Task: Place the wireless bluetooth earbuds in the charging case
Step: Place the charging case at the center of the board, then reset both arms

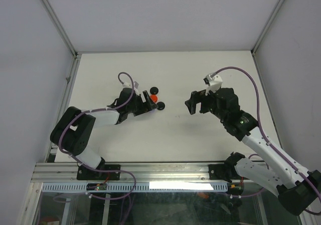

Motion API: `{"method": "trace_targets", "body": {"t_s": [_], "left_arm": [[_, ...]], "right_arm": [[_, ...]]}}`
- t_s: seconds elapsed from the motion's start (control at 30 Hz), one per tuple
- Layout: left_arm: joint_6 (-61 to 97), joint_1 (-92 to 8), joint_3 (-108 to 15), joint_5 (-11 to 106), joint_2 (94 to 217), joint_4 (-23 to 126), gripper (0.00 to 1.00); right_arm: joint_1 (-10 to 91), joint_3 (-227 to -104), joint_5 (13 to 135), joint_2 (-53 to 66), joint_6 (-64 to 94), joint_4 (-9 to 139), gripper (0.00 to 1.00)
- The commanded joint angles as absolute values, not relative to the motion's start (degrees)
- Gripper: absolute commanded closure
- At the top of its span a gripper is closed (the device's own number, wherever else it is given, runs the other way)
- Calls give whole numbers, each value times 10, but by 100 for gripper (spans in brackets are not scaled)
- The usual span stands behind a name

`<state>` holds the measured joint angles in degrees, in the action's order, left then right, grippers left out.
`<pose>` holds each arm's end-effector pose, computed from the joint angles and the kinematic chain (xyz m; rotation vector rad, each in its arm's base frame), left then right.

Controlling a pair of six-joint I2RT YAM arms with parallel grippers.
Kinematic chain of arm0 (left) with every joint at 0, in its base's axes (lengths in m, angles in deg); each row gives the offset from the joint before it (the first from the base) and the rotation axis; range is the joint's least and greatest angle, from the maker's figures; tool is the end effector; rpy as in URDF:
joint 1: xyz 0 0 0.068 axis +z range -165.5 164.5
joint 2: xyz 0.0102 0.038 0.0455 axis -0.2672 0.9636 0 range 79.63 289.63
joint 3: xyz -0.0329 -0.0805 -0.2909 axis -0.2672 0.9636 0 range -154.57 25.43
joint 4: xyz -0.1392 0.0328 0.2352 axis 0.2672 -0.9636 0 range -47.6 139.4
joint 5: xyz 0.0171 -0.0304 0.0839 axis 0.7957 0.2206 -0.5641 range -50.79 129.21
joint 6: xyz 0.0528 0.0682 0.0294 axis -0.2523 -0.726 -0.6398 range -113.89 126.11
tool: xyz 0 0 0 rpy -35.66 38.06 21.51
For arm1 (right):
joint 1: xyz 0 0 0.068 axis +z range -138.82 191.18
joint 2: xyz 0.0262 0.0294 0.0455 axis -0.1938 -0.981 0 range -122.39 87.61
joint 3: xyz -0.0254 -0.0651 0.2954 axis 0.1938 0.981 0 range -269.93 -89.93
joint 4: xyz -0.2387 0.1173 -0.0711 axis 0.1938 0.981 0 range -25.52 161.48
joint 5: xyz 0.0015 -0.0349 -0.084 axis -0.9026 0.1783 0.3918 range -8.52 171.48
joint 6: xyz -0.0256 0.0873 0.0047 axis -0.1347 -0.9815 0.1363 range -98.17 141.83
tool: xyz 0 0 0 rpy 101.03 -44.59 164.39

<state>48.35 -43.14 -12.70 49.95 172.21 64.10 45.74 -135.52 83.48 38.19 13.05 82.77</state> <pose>0.3044 -0.1765 0.1339 -0.1996 2.3892 -0.8278 0.1952 0.1309 0.3220 -0.4203 1.9405 0.4612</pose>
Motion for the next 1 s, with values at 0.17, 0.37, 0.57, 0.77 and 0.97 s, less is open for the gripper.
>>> {"method": "trace_targets", "body": {"t_s": [0.17,0.37,0.57,0.77,0.97], "left_arm": [[428,-427,-131,353,1551,441,1],[383,-427,-161,271,1404,289,1],[330,-427,-170,205,1211,245,1],[260,-427,-171,143,1073,244,1],[247,-427,-141,128,999,261,1]], "right_arm": [[456,-1377,948,427,128,880,2],[455,-1375,1022,472,120,918,1],[455,-1365,1074,513,105,928,1],[456,-1339,1115,557,97,908,1],[455,-1320,1125,588,99,882,1]]}}
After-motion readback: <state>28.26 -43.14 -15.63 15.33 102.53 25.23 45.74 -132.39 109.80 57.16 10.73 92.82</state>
